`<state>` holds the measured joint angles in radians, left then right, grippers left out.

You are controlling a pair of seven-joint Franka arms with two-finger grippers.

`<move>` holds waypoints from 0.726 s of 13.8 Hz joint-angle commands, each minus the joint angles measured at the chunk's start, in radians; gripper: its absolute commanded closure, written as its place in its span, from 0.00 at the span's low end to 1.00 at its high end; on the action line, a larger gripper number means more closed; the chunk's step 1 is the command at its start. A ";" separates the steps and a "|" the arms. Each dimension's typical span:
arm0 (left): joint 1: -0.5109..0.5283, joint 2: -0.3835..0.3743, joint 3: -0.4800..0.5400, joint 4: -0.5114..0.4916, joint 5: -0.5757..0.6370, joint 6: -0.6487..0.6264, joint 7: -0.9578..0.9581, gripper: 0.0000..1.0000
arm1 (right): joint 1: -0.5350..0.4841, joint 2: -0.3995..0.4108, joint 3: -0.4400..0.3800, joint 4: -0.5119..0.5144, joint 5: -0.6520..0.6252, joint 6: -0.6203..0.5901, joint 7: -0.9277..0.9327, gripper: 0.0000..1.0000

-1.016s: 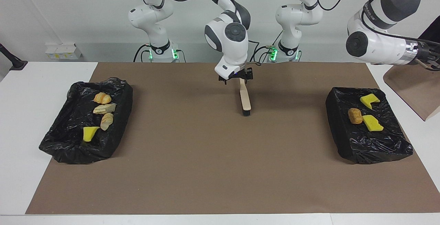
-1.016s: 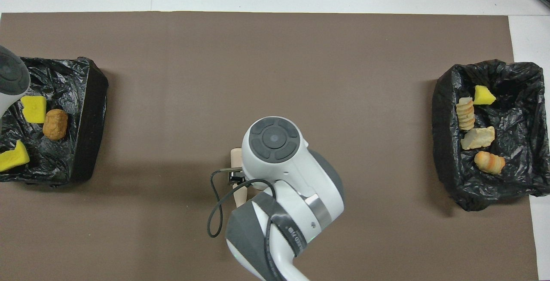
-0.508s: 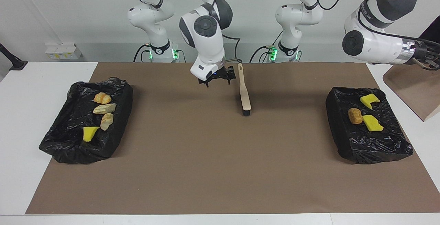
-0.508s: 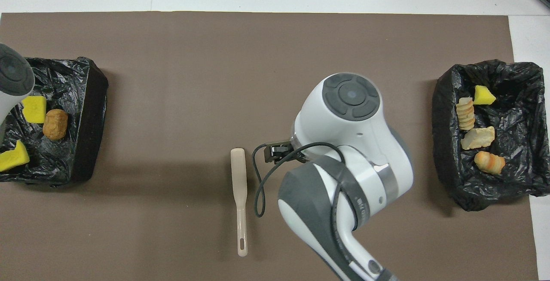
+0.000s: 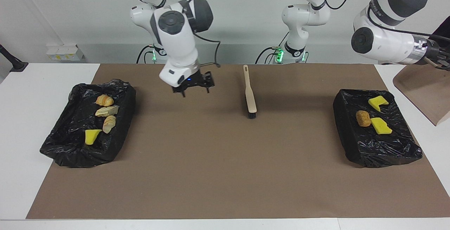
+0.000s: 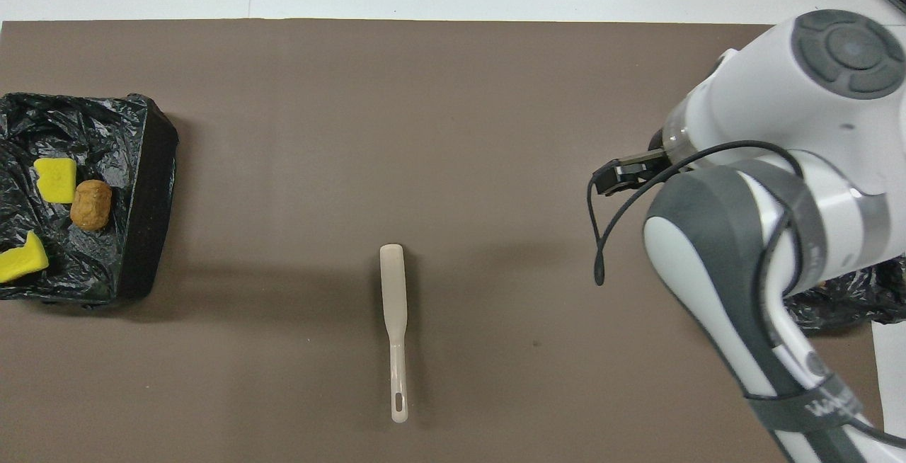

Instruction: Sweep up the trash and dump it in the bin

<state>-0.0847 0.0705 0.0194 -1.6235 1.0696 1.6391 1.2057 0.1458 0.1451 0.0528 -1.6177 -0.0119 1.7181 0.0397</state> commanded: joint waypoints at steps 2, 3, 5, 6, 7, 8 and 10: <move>0.006 0.032 0.005 0.039 -0.340 0.054 -0.050 1.00 | -0.136 -0.053 0.013 -0.004 -0.007 -0.052 -0.049 0.00; 0.008 0.032 0.005 0.034 -0.429 0.056 -0.073 1.00 | -0.162 -0.074 0.012 -0.004 0.000 -0.058 -0.047 0.00; -0.006 0.040 0.005 0.025 -0.564 0.053 -0.180 1.00 | -0.201 -0.091 0.012 0.002 0.004 -0.089 -0.046 0.00; -0.013 0.052 0.004 0.019 -0.639 0.056 -0.286 1.00 | -0.218 -0.101 0.010 0.004 0.009 -0.107 -0.046 0.00; -0.053 0.067 0.004 0.016 -0.695 0.056 -0.401 1.00 | -0.238 -0.105 0.010 0.008 0.019 -0.120 -0.044 0.00; -0.091 0.078 0.004 0.014 -0.730 0.070 -0.511 1.00 | -0.261 -0.110 0.012 0.009 0.030 -0.127 -0.044 0.00; -0.116 0.089 0.004 0.017 -0.882 0.103 -0.691 1.00 | -0.278 -0.124 0.012 0.001 0.036 -0.143 -0.009 0.00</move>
<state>-0.1668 0.1494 0.0089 -1.6166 0.2919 1.7157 0.6568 -0.1044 0.0357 0.0523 -1.6121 -0.0029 1.6001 0.0093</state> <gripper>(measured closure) 0.674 0.000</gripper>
